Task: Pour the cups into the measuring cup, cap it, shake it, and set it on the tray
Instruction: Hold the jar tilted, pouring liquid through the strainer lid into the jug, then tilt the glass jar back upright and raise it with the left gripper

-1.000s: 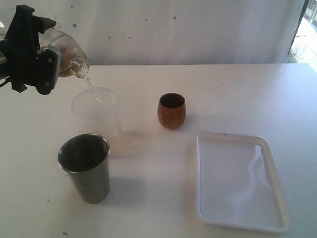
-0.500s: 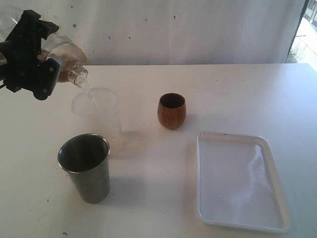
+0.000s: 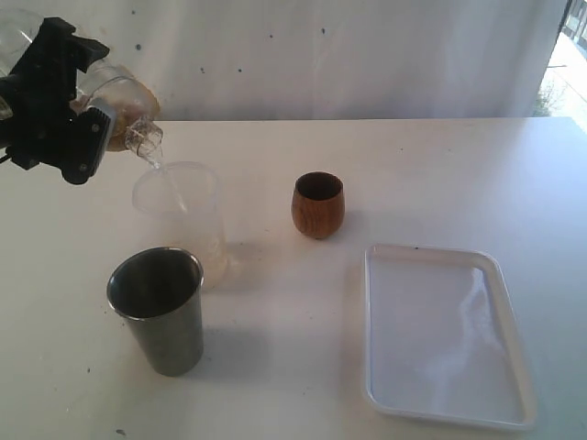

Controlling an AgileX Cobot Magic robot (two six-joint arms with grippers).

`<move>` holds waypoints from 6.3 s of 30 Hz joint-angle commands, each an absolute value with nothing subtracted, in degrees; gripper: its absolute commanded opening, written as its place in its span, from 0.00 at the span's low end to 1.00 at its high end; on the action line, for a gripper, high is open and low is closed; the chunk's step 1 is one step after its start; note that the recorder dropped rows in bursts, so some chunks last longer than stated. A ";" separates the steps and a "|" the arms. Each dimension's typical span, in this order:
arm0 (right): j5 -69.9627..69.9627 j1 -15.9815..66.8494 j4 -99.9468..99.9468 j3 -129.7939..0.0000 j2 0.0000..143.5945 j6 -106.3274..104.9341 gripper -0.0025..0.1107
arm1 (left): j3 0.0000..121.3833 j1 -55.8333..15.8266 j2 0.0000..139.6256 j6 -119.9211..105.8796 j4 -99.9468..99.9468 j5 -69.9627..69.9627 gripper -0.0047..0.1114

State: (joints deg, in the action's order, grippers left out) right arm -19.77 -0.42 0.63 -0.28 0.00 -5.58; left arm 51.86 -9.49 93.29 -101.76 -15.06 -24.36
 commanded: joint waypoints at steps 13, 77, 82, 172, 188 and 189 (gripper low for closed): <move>-19.59 -0.58 0.40 0.00 0.00 -5.33 0.02 | 52.77 -9.33 92.65 -101.27 -13.63 -28.69 0.04; -19.59 -0.58 0.40 0.00 0.00 -5.33 0.02 | 52.77 -9.43 92.65 -105.51 -15.47 -30.43 0.04; -19.59 -0.58 0.40 0.00 0.00 -5.33 0.02 | 52.77 -9.43 92.65 -105.51 -15.47 -30.43 0.04; -19.59 -0.58 0.40 0.00 0.00 -5.33 0.02 | 52.77 -9.43 92.65 -103.59 -15.69 -29.96 0.04; -19.59 -0.58 0.40 0.00 0.00 -4.19 0.02 | 52.77 -9.43 92.65 -35.25 -13.41 -25.00 0.04; -19.59 -0.58 0.40 0.00 0.00 -4.19 0.02 | 52.77 -9.43 92.65 -26.30 -13.28 -24.31 0.04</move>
State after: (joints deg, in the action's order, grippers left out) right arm -19.77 -0.42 0.63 -0.28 0.00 -4.46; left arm 51.98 -9.49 93.29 -45.74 -15.37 -23.97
